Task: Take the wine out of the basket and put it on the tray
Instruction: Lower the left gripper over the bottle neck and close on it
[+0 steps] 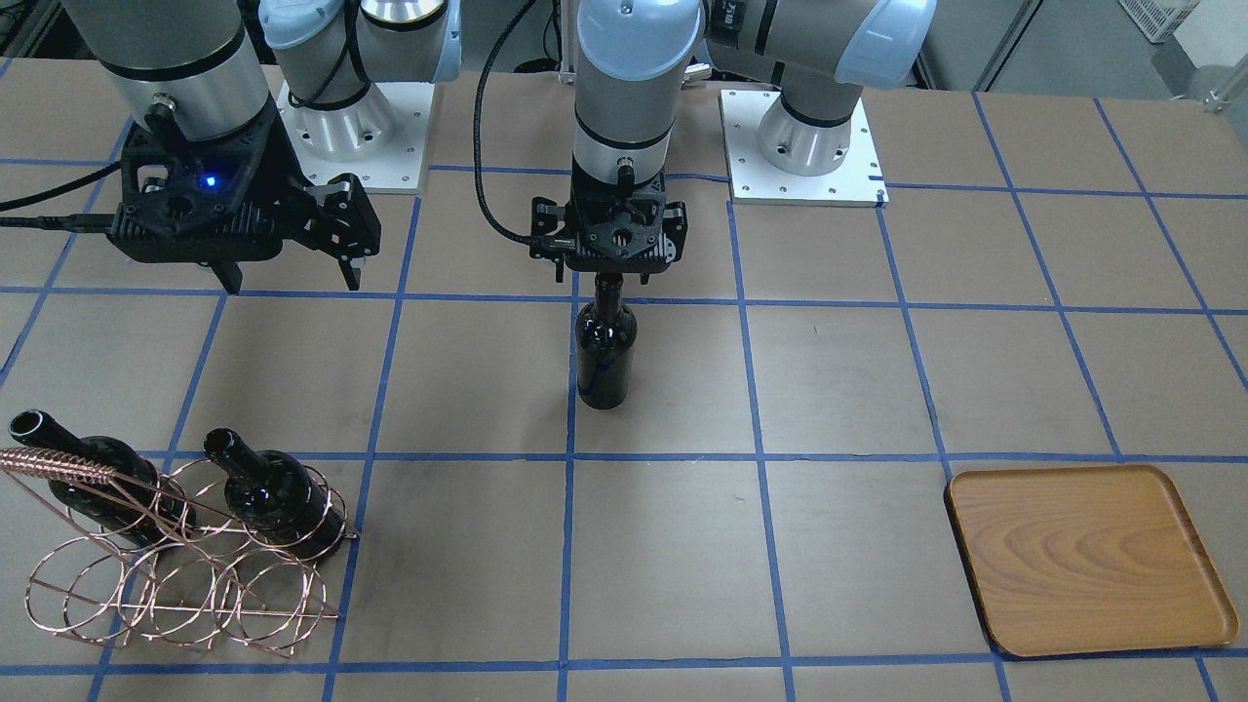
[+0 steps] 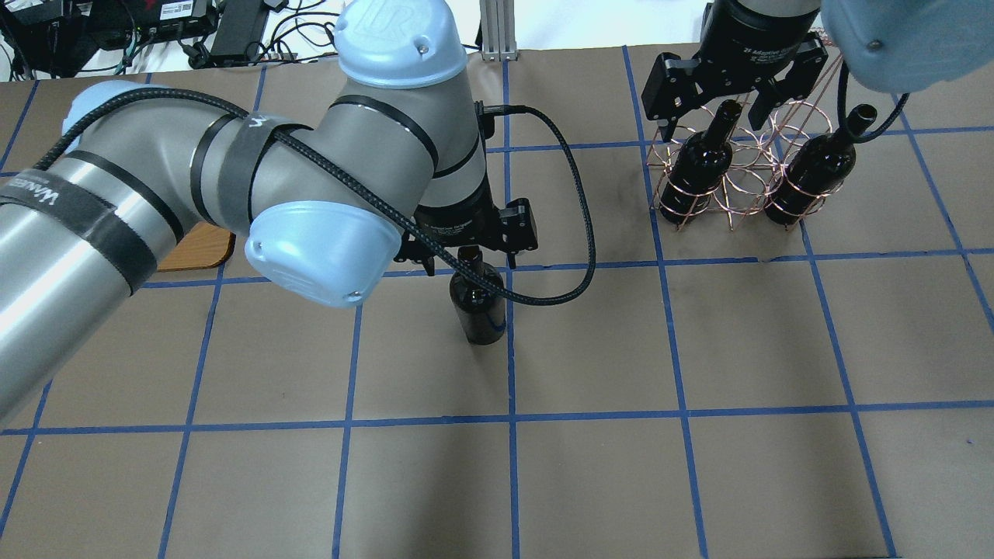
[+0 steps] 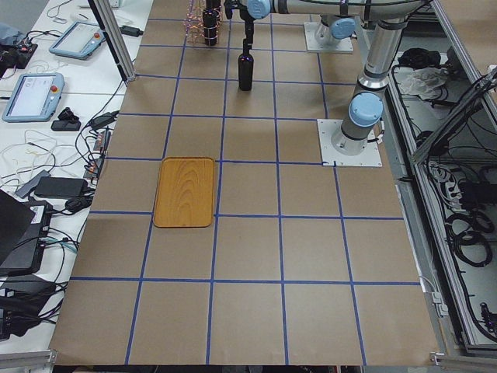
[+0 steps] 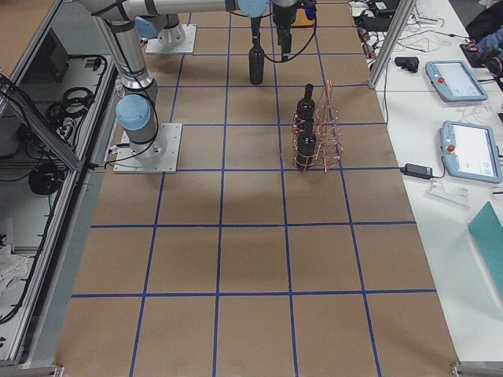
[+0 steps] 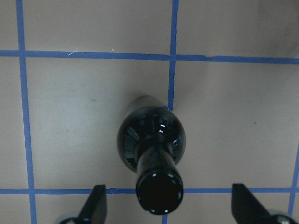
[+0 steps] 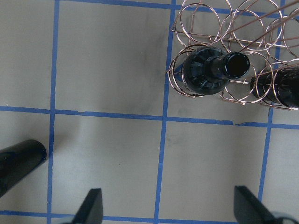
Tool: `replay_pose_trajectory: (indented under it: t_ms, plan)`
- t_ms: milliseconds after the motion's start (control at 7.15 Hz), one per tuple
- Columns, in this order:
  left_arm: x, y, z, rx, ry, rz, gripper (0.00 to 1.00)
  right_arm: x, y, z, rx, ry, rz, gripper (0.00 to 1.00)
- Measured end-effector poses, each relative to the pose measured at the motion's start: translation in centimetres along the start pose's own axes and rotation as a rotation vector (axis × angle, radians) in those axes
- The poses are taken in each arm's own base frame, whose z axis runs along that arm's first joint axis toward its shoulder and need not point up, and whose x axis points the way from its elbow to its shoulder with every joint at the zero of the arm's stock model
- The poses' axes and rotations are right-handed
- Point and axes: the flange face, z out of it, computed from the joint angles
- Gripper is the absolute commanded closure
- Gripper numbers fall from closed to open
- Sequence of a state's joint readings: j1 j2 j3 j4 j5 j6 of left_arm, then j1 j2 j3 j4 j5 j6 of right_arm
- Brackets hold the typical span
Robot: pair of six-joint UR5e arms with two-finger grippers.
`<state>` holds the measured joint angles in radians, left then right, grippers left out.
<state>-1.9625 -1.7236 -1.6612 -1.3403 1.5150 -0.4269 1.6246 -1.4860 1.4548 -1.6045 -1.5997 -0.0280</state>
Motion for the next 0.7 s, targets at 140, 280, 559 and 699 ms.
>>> replay_pose_trajectory:
  t_ms: [140, 280, 559, 699]
  plan:
    - [0.04, -0.2, 0.55, -0.008, -0.004, 0.009, 0.22, -0.01, -0.01, 0.07, 0.0, -0.001, 0.0, 0.0]
    - [0.06, -0.29, 0.85, -0.013, -0.006, 0.019, 0.23, 0.0, -0.01, 0.12, -0.002, 0.0, 0.0, 0.0]
    - [-0.02, -0.44, 1.05, -0.016, -0.008, 0.027, 0.27, 0.03, 0.06, 0.18, -0.006, 0.003, 0.002, 0.0]
    - [-0.07, -0.71, 0.88, 0.001, -0.004, 0.03, 0.27, 0.04, 0.08, 0.2, -0.007, 0.004, 0.001, 0.0]
